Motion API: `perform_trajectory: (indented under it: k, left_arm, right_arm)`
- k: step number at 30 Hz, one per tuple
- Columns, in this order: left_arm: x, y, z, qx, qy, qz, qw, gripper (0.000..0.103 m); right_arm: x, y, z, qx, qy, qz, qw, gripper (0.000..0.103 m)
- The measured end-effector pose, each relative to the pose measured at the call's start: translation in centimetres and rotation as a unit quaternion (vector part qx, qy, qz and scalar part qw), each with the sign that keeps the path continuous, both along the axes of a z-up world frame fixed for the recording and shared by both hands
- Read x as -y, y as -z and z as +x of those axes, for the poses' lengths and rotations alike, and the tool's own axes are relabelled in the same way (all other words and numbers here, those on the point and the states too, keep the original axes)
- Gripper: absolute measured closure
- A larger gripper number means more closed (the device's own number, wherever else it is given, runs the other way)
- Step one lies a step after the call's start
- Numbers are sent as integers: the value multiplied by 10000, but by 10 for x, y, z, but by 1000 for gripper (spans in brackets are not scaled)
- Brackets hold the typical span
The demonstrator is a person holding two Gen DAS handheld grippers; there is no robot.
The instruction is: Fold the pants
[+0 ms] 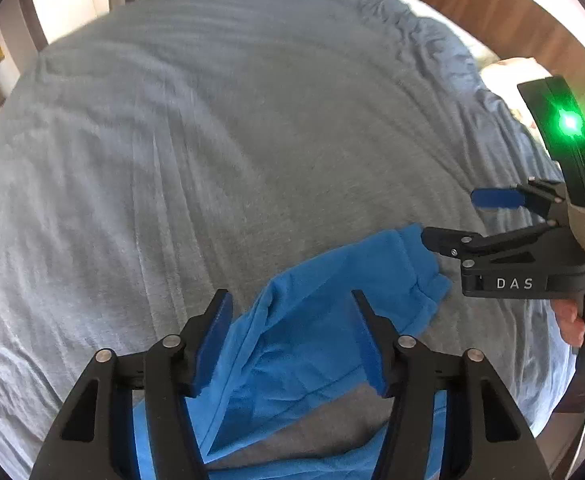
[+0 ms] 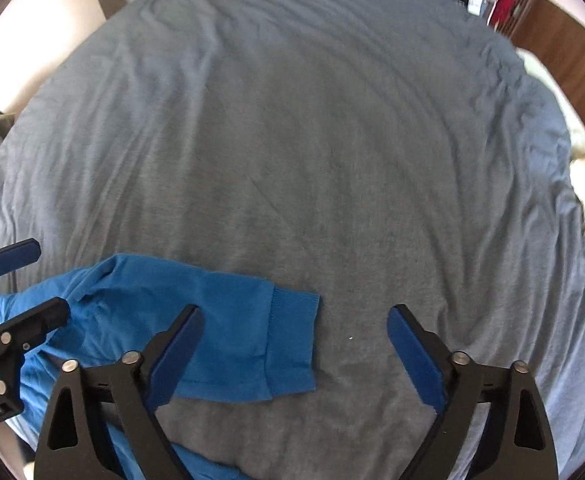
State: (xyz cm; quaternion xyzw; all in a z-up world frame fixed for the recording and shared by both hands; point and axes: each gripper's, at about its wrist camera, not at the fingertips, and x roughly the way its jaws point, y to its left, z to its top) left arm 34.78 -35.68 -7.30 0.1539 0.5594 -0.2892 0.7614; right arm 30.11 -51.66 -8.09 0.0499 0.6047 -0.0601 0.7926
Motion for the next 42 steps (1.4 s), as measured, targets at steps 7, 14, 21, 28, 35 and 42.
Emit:
perform_trajectory:
  k: [7, 14, 21, 28, 35, 42]
  left_arm:
    - [12, 24, 11, -292, 93, 237, 9993, 61]
    - [21, 38, 16, -159, 308, 464, 9983, 66]
    - [29, 49, 21, -153, 464, 627, 9968, 66]
    - [30, 65, 30, -392, 478, 665, 9959, 69]
    - [31, 77, 38, -677, 379, 519, 9956, 85]
    - [22, 50, 17, -272, 679, 387, 9966, 90]
  right_arm:
    - [15, 34, 12, -420, 207, 451, 9979, 38]
    - [21, 59, 16, -609, 316, 725, 9950, 59]
    - [30, 77, 15, -591, 421, 924, 9931, 59]
    - [35, 99, 20, -634, 379, 1032, 9919, 59]
    - [38, 115, 38, -558, 350, 1156, 9911, 65]
    - [14, 93, 34, -297, 266, 905, 9951, 81]
